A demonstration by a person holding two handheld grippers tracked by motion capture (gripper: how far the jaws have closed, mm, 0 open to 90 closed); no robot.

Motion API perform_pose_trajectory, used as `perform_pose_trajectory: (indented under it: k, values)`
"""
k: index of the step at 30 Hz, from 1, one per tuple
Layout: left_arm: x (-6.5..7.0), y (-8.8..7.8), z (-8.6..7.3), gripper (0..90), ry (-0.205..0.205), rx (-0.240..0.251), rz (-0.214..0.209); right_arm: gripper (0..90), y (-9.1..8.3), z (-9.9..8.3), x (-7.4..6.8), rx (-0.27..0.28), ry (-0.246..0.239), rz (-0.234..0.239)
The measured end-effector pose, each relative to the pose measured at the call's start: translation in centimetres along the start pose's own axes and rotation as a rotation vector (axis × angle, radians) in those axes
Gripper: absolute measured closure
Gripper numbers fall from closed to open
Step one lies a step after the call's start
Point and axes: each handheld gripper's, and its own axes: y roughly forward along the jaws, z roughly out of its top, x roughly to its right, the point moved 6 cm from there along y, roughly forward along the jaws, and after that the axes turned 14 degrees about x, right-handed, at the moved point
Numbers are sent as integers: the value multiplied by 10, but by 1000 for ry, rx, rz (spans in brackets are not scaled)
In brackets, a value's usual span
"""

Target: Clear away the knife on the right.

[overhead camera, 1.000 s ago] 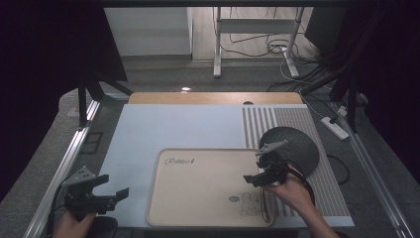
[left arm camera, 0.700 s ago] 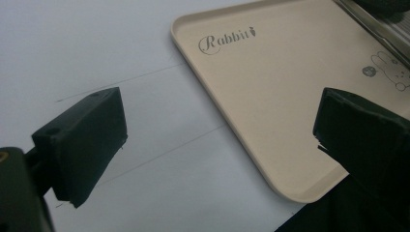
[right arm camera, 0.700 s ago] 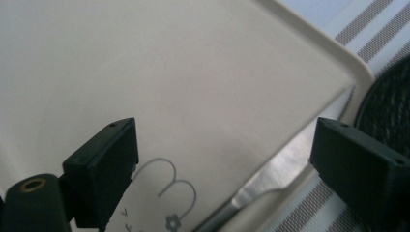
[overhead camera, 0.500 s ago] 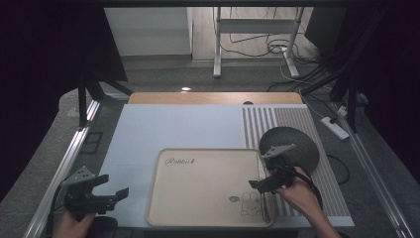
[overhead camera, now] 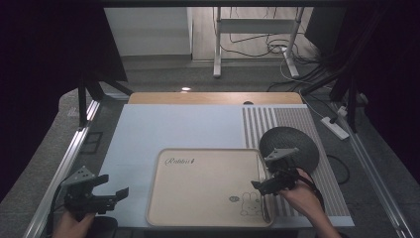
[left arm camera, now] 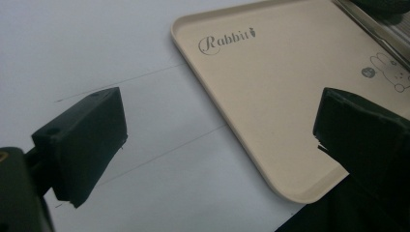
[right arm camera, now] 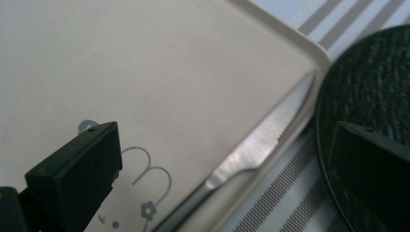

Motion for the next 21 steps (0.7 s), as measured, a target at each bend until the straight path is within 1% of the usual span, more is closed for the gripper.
perform_pose_trajectory:
  k: [2, 8, 21]
  values:
    - [0, 0, 0, 49, 1, 0, 0, 0, -4, -3, 3, 6, 4, -16]
    - [0, 0, 0, 49, 2, -1, 1, 0, -20, -8, 11, 48, 45, -52]
    - [0, 0, 0, 49, 1, -1, 3, 0, -50, -23, 17, 90, 89, -110]
